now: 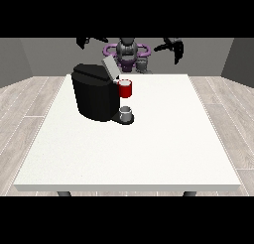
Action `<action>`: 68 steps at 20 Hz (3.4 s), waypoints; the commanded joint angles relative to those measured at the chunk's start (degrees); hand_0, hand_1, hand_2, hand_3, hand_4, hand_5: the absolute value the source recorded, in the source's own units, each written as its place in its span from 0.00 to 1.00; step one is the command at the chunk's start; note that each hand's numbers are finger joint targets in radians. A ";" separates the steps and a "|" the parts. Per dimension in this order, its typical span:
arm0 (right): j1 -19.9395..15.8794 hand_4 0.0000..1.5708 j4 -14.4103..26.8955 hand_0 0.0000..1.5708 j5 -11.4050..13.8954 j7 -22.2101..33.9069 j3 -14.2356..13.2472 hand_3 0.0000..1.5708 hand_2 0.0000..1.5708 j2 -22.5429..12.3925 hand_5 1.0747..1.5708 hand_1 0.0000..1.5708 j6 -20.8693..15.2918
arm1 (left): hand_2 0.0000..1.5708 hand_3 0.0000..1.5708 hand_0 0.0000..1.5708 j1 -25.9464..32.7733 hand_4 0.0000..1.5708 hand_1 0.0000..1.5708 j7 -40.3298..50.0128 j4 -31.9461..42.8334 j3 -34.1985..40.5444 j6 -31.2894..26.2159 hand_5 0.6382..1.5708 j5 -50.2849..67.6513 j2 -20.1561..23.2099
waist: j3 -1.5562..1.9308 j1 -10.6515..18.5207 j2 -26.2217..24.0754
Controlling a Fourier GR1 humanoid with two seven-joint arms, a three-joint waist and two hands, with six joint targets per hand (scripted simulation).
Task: Insert the coffee pod into the coffee machine and close the lid
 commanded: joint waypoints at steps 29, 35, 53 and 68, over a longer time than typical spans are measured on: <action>-24.62 0.00 16.74 0.00 -6.69 3.15 -4.66 0.00 0.00 -1.66 1.00 0.00 1.48 | 0.00 0.00 0.00 13.82 0.23 0.00 10.61 -37.07 -14.12 5.30 1.00 11.81 -0.58 | 0.00 2.96 18.56; -23.20 0.11 16.58 0.00 -5.51 -1.11 -2.02 0.00 0.00 0.69 1.00 0.00 2.22 | 0.00 0.00 0.00 16.24 0.20 0.00 7.66 -37.16 -10.92 4.12 1.00 12.40 3.51 | 0.00 0.65 20.46; -34.59 0.00 16.26 0.00 0.21 4.13 3.02 0.00 0.00 1.68 1.00 0.00 -0.33 | 0.00 0.00 0.00 13.12 0.21 0.00 13.59 -39.43 -14.37 5.67 1.00 11.36 1.75 | 0.01 5.74 22.19; -39.36 0.06 8.41 0.00 4.02 12.83 3.09 0.00 0.00 -4.06 1.00 0.00 -1.21 | 0.00 0.00 0.00 9.48 0.25 0.00 10.65 -39.83 -16.32 1.11 1.00 12.62 2.94 | 0.02 15.60 27.12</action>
